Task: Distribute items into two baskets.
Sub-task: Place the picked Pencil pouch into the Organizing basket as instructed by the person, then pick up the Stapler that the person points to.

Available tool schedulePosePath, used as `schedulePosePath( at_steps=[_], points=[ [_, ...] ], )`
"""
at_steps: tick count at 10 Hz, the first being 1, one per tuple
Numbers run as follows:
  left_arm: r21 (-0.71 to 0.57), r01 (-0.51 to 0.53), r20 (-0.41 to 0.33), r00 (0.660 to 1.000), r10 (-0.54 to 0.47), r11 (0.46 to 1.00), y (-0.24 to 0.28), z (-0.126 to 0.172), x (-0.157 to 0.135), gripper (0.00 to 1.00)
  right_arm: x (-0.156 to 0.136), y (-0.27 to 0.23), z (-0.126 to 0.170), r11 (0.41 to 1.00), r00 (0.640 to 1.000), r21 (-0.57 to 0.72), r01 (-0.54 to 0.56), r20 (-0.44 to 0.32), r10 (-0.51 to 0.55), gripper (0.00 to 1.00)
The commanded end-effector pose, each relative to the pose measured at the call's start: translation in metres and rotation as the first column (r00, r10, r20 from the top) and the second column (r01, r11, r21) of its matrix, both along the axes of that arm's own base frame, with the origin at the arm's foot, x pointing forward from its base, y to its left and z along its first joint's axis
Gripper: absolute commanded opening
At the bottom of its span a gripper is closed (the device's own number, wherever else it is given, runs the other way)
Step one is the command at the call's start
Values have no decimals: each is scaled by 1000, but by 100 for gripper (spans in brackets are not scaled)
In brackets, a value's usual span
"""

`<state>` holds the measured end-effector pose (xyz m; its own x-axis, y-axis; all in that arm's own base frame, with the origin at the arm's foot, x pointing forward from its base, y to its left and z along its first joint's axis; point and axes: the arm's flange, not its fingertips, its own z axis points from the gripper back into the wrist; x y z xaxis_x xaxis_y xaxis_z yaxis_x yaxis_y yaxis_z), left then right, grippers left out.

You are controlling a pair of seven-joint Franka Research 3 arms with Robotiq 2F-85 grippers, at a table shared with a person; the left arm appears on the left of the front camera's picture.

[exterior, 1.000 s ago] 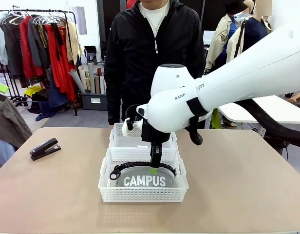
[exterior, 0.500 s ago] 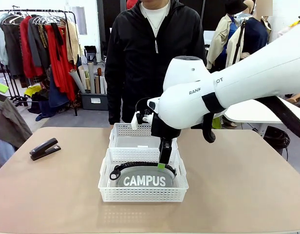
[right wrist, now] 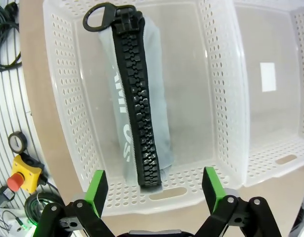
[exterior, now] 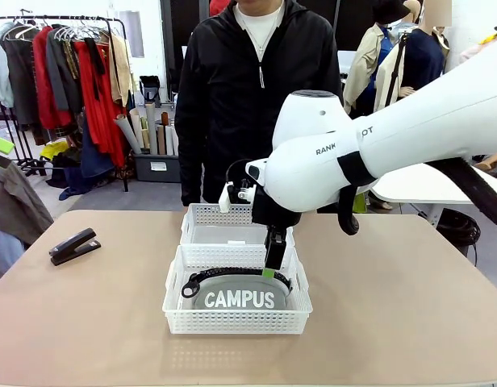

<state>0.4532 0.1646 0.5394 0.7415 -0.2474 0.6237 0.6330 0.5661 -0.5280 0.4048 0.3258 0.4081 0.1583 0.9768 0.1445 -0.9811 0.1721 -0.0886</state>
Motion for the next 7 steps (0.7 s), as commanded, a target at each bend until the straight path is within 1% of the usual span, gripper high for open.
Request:
schedulePosePath(
  at_steps=[1, 7],
  points=[
    [-1, -1, 6, 1000, 1, 1000, -1, 1, -1, 100, 0, 0, 1, 1000, 1000, 1, 1, 1, -1, 100],
    [-1, -1, 6, 1000, 1, 1000, -1, 1, -1, 100, 0, 0, 1, 1000, 1000, 1, 1, 1, -1, 100]
  ],
)
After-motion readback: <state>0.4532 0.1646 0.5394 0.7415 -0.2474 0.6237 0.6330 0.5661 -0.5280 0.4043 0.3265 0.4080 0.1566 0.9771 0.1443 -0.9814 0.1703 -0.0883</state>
